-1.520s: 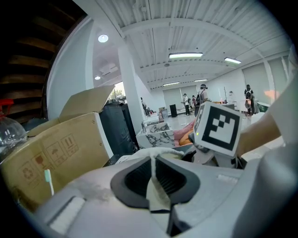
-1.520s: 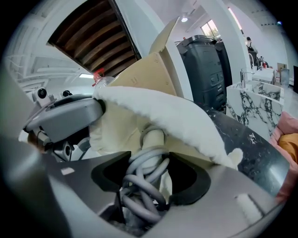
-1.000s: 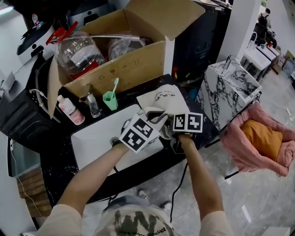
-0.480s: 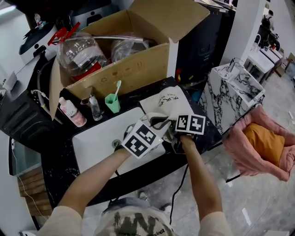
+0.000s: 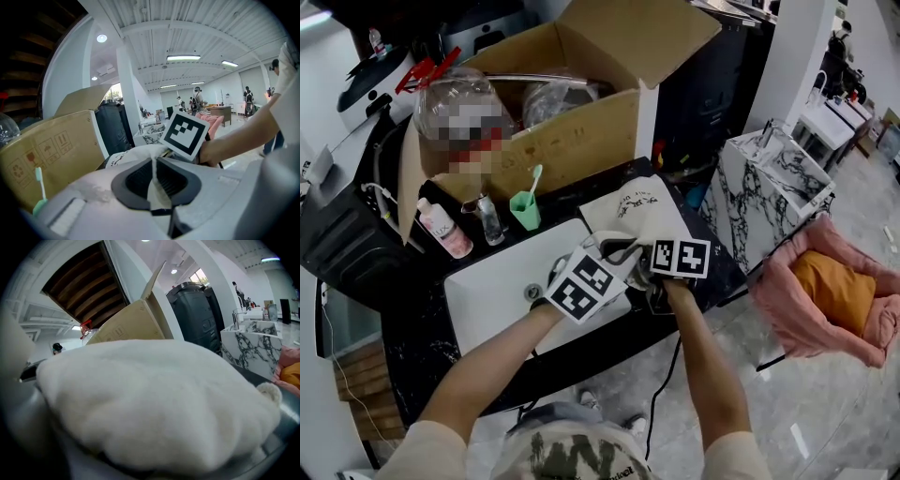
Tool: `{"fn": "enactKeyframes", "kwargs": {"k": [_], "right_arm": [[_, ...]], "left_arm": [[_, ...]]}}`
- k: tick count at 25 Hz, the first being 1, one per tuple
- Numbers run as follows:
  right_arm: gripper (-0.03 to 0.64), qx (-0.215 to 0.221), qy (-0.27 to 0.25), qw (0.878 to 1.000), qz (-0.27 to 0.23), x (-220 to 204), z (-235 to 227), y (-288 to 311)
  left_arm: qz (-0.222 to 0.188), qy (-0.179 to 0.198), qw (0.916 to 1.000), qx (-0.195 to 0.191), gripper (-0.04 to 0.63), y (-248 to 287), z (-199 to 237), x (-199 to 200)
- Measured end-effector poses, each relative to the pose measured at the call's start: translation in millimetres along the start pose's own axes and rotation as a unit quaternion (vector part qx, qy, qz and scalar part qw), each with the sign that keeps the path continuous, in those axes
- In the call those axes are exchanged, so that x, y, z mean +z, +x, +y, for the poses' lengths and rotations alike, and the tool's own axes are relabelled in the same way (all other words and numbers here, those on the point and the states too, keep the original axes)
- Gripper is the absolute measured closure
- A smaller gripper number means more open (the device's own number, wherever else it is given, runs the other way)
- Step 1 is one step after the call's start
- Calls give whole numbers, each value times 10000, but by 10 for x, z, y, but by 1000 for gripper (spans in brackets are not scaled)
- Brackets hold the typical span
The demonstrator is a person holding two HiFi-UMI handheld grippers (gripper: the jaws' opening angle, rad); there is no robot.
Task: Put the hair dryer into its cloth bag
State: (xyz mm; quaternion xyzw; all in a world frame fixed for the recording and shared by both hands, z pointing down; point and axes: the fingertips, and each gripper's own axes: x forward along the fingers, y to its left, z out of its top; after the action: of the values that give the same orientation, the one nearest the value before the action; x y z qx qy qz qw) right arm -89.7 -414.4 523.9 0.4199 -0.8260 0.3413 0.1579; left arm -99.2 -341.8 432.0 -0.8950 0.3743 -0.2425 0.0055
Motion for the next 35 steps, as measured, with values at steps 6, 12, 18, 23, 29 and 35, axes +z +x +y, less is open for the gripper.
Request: {"fn": "enactKeyframes", "kwargs": {"k": [6,12,18,23,29,35], "right_arm": [[310,61,37,9996,-256,30,16,-146],[310,93,-37,9997,-221,-59,16,-339],[311,95,-86,9996,-233,-128,-53,-614],[325,149,-220,9994,-232,-167,-26,-822],[351,216,-327,9987,-337,-169,9,-1086],[357,268,-273,9979,-517,-140,47,-1321]], "left_arm": [[15,-130,9999,90,558,-2,-35,-7],[-65,-319,9992,230,557,12,-40,10],[36,-523,9981,319,555,47,-104,-63],[127,-645,9971,388,549,89,-193,-130],[251,-762,9961,359,538,129,-272,-216],[323,-991,9940,338,500,181,-336,-248]]}}
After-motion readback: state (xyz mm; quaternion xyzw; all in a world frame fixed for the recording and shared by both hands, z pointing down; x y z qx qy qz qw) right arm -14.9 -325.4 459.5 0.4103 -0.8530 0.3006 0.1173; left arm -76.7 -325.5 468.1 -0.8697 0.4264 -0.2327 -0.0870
